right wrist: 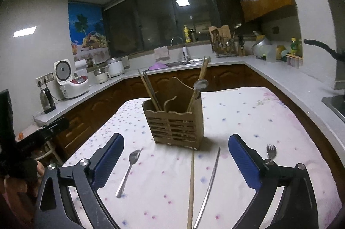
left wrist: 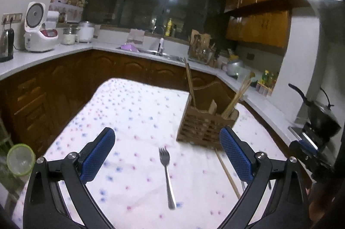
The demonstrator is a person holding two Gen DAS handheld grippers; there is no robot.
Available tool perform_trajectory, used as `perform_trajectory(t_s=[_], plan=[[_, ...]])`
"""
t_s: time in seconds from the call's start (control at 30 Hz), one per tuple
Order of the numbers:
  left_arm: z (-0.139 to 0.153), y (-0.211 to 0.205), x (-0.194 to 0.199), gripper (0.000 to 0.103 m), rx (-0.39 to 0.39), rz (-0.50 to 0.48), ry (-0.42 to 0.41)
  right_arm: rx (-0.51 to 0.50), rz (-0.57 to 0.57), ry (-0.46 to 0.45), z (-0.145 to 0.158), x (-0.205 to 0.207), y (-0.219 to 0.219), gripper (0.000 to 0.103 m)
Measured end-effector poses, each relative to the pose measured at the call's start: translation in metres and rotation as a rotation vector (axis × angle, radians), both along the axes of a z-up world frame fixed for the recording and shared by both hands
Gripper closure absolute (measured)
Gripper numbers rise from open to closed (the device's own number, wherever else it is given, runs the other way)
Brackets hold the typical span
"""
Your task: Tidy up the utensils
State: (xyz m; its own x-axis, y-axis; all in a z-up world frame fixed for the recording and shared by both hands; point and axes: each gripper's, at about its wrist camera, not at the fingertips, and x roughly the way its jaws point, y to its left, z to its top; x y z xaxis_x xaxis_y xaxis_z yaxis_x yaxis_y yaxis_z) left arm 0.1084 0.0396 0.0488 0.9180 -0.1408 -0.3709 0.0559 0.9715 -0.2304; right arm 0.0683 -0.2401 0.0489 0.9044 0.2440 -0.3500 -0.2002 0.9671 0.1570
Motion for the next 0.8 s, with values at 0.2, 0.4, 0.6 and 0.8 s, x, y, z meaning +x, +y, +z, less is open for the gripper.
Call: perform_trajectory(t_s=[0.2,0.4,0.6,0.8], plan=[[0.0,-0.019,-0.019,0.0,0.174,-0.001,-0.016,-0.031,-0.004,-0.017,0.018,-0.016,0.002,0.001],[0.005,-0.018,-0.038,0.0,0.149,0.008,-0.044,-0.029,-0.002,-0.042,0.045,-0.032,-0.001,0.0],[-0.019,-0.027,-0.061,0.0,0.194,0.026,-0.09,-0.044,-0.058,-0.115,-0.008,-0.058,0.002,0.0],[-0.039,-0.032,-0.075,0.0,0.214,0.026,-0.105,-0.066,-0.099,-0.131,-0.041,-0.074,0.003,0.0]])
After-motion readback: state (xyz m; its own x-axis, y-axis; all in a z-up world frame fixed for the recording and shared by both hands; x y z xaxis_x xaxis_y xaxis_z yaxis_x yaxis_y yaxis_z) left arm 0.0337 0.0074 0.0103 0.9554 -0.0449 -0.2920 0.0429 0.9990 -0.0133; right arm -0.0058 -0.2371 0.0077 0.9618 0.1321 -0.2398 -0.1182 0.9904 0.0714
